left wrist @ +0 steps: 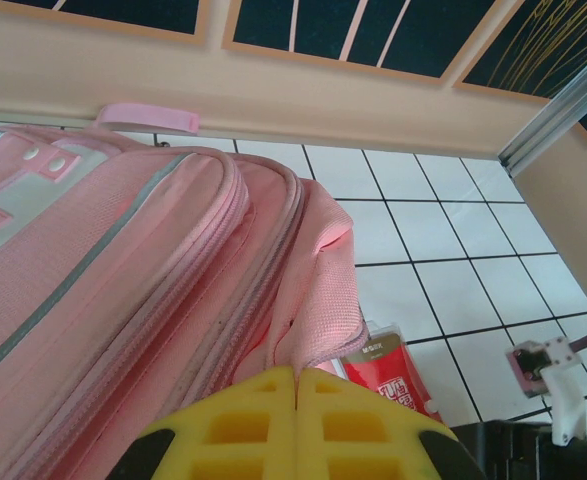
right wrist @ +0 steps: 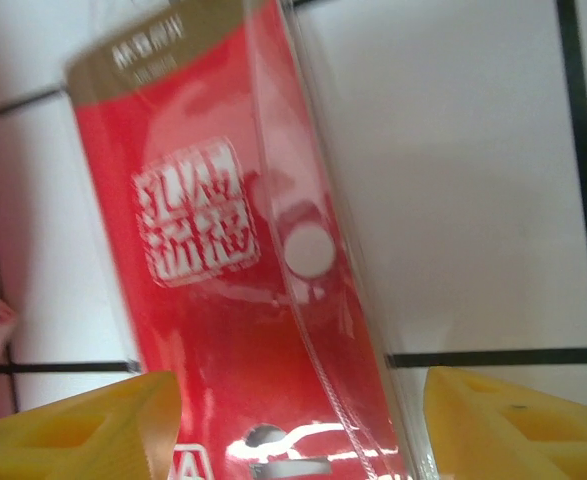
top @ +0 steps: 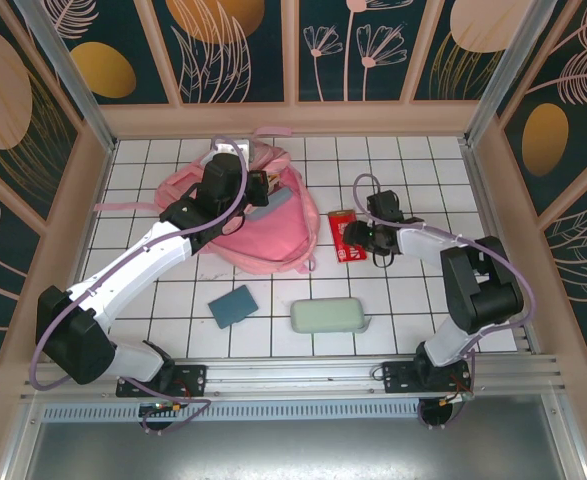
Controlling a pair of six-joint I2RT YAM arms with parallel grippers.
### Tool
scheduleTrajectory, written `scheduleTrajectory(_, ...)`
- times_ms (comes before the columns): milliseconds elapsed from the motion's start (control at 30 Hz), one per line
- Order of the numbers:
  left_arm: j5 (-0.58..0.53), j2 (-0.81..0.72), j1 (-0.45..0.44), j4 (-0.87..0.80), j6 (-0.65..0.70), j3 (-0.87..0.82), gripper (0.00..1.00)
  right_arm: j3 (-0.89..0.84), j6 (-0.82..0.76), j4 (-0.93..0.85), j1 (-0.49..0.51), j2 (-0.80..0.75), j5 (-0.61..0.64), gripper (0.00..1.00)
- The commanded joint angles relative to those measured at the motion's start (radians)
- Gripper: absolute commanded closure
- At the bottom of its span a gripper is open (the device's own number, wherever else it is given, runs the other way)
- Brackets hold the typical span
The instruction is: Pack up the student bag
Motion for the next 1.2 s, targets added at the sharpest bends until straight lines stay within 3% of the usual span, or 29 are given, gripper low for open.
scheduleTrajectory(0, 0.001, -0.024, 0.005, 0.082, 0.012, 0.002, 1.00, -0.023, -0.005, -0.011, 0.017, 0.019, 0.028, 0.38)
scheduleTrajectory(167, 0.001, -0.024, 0.005, 0.083, 0.012, 0.002, 1.00, -0.030, -0.006, -0.016, 0.036, 0.024, 0.053, 0.50)
scheduleTrajectory(267, 0.003, -0.024, 0.005, 0.083, 0.011, 0.002, 1.00, -0.030, -0.001, -0.012, 0.043, 0.025, 0.057, 0.71)
scheduleTrajectory(367, 0.002, -0.024, 0.005, 0.083, 0.011, 0.001, 1.00, -0.029, 0.006, -0.013, 0.048, 0.024, 0.069, 0.83)
scheduleTrajectory(467, 0.002, -0.024, 0.005, 0.084, 0.011, 0.002, 1.00, -0.027, 0.008, -0.021, 0.057, 0.014, 0.080, 0.87)
scheduleTrajectory(600, 0.002, -0.025, 0.005, 0.082, 0.011, 0.002, 1.00, -0.021, 0.010, -0.041, 0.075, -0.014, 0.110, 0.99)
scheduleTrajectory(933, 0.000, -0.024, 0.005, 0.083, 0.011, 0.002, 1.00, -0.010, 0.036, -0.109, 0.090, -0.197, 0.158, 1.00)
scheduleTrajectory(1067, 0.000, -0.025, 0.004, 0.083, 0.010, 0.002, 1.00, 0.006, 0.054, -0.125, 0.090, -0.291, 0.134, 1.00)
scheduleTrajectory(1167, 0.002, -0.022, 0.005, 0.084, 0.008, 0.002, 1.00, 0.031, 0.077, -0.123, 0.092, -0.335, 0.049, 1.00)
